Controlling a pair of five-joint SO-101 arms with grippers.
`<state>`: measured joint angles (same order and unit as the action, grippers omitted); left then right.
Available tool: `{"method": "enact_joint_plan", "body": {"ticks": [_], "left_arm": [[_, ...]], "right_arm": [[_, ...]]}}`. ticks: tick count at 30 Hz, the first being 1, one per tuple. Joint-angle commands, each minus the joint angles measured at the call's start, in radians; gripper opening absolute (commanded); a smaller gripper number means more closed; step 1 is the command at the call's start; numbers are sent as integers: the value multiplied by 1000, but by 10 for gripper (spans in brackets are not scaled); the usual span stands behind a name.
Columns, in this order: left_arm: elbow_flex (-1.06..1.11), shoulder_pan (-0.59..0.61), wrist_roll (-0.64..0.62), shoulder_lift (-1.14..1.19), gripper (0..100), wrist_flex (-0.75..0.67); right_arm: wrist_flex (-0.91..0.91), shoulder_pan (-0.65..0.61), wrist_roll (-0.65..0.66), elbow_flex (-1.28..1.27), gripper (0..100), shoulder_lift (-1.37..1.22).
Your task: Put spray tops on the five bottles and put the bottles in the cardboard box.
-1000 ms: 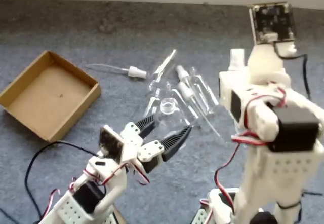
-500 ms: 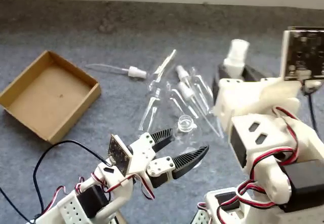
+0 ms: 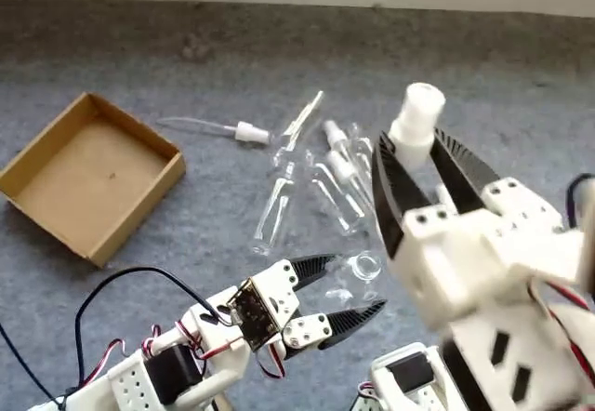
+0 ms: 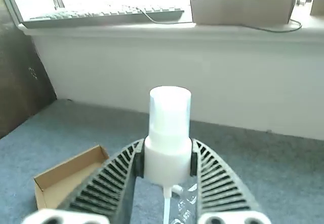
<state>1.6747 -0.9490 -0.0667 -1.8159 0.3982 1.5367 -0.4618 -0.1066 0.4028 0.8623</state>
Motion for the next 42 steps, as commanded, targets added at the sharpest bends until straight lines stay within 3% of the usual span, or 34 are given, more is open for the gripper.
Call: {"method": "enact_joint_plan", "body": {"ticks": [1, 17, 22, 28, 33, 42], "left_arm": [[21, -13, 9, -12, 88, -3], [21, -13, 8, -12, 88, -2], [21, -13, 8, -12, 88, -2], [21, -13, 9, -12, 88, -2], [21, -13, 9, -12, 88, -2], [21, -13, 9, -12, 88, -2]], "right_arm": [[19, -12, -12, 45, 87, 33], [53, -117, -66, -77, 86, 87], [61, -117, 31, -116, 85, 96], [62, -117, 31, -140, 85, 277], [50, -117, 38, -320, 85, 421], [-280, -116, 106, -625, 84, 493]]}}
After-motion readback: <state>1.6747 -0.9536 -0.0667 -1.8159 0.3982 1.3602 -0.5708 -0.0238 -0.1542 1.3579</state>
